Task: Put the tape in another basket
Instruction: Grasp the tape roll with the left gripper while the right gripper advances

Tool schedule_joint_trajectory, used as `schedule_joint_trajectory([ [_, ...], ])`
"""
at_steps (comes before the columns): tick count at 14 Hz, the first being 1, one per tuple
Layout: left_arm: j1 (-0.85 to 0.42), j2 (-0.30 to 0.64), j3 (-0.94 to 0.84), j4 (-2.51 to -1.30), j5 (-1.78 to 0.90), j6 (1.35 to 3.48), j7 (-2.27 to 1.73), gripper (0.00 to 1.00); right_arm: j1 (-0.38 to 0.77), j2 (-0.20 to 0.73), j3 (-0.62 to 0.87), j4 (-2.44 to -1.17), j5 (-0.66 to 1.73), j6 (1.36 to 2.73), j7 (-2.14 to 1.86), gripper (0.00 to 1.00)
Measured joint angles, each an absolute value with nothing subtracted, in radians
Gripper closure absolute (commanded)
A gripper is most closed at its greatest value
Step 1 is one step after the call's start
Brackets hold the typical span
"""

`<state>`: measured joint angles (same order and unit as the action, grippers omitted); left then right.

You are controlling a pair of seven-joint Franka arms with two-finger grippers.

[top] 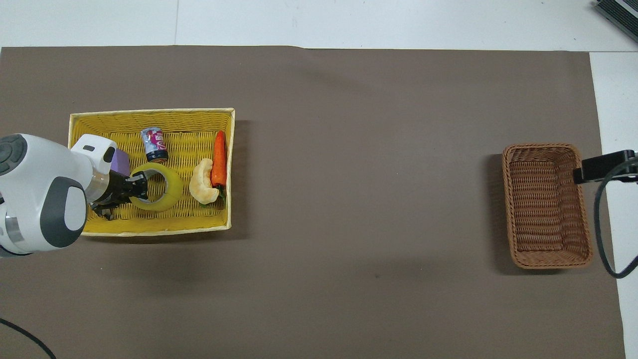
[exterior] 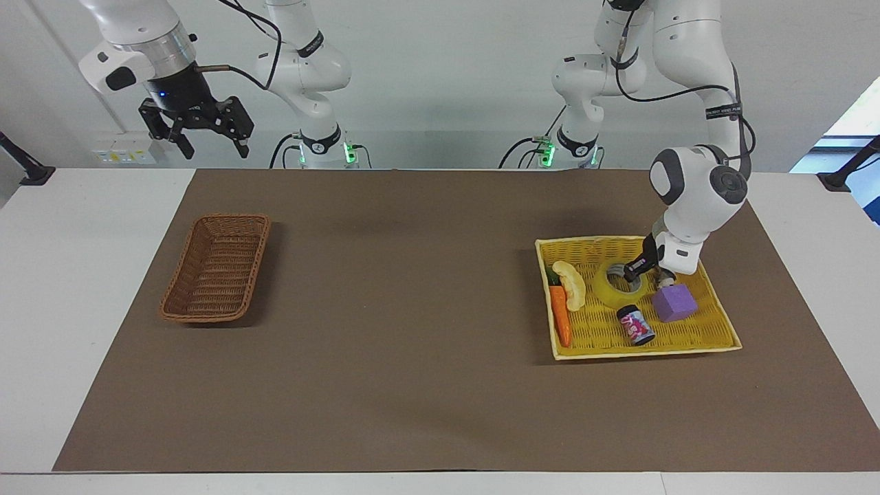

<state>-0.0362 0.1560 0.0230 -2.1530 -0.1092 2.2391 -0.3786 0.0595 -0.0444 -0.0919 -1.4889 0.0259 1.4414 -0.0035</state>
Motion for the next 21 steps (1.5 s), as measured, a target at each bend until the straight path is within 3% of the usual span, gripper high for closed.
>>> schedule_joint_trajectory([
  [12, -0.035, 0.154, 0.036, -1.862, -0.108, 1.971, -0.238, 1.0, 0.06, -0.051, -0.091, -1.478, 0.026, 1.452, -0.004, 0.0],
  [17, -0.034, 0.141, 0.041, -1.659, -0.058, 1.721, -0.195, 1.0, 0.071, -0.058, -0.085, -1.489, 0.078, 1.482, -0.004, 0.0],
  [21, -0.034, 0.132, 0.039, -1.537, -0.043, 1.573, -0.118, 1.0, 0.134, -0.036, -0.08, -1.57, 0.147, 1.615, 0.008, 0.0],
])
